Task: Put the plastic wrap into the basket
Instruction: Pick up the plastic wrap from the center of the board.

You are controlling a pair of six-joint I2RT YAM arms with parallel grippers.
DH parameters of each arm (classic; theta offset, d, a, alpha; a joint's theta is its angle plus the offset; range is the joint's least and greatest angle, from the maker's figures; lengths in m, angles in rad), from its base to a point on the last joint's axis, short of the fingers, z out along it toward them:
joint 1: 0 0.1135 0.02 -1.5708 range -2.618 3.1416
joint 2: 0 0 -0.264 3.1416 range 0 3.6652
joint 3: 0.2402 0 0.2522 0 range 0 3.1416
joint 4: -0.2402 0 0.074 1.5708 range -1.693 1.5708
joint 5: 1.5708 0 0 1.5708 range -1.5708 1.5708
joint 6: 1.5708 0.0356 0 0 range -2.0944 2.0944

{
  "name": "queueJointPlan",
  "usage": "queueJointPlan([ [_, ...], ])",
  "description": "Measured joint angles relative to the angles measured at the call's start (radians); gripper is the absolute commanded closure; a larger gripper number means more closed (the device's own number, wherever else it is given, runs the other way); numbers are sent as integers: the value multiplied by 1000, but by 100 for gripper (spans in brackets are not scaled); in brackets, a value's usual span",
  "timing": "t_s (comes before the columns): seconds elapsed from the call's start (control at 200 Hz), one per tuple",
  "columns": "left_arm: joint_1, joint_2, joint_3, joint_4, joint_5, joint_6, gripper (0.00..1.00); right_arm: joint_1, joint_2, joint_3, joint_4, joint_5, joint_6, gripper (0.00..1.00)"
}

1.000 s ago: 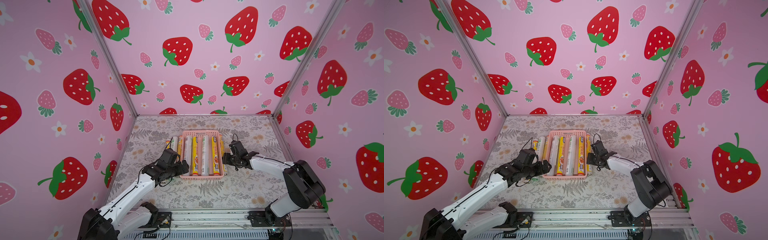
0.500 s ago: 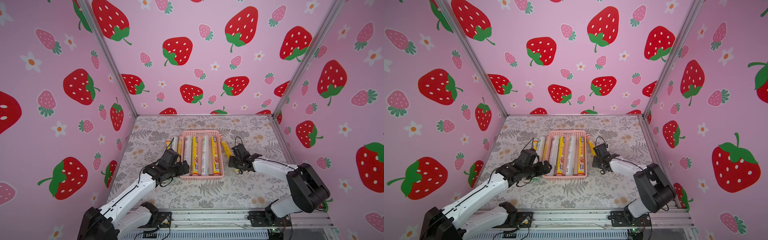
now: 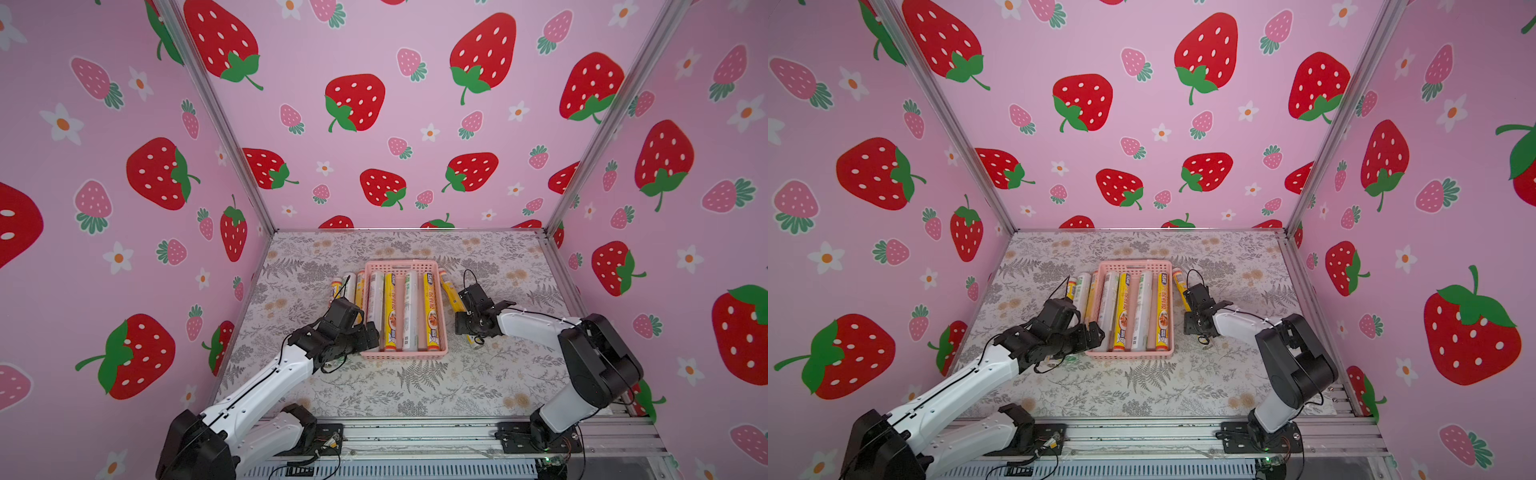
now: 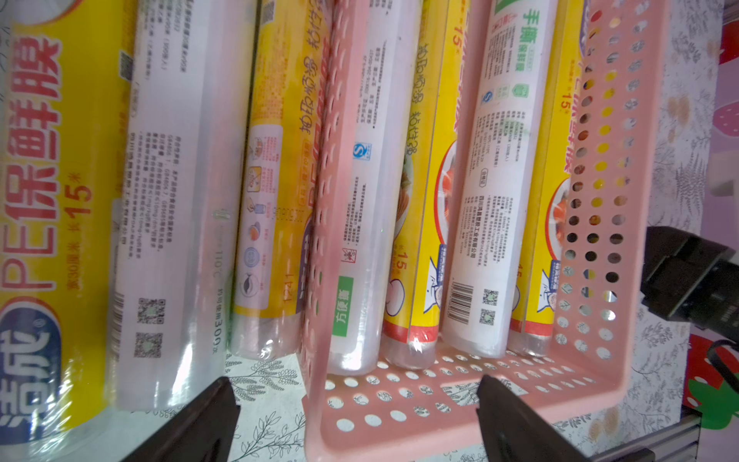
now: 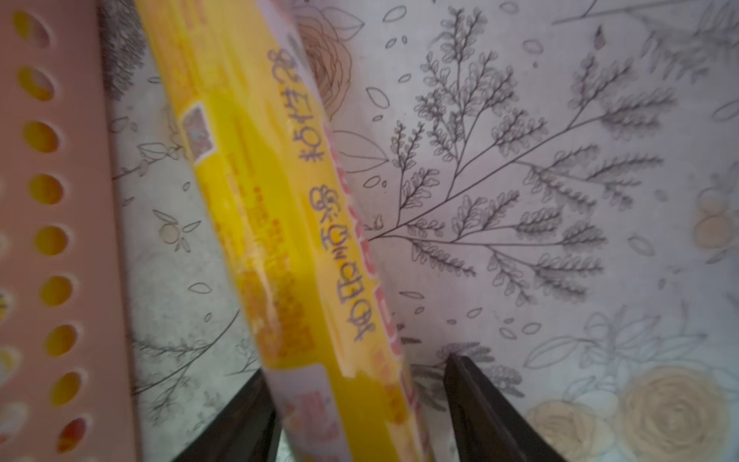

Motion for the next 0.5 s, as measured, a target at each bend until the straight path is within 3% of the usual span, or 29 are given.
queueJointPlan([
  [0.26,-3,-13,8,-8,5,24,1,-1,16,9,13,38,0,44],
  [0.5,-44,-113,74,-14,11,56,1,-2,-91,-65,17,31,16,60],
])
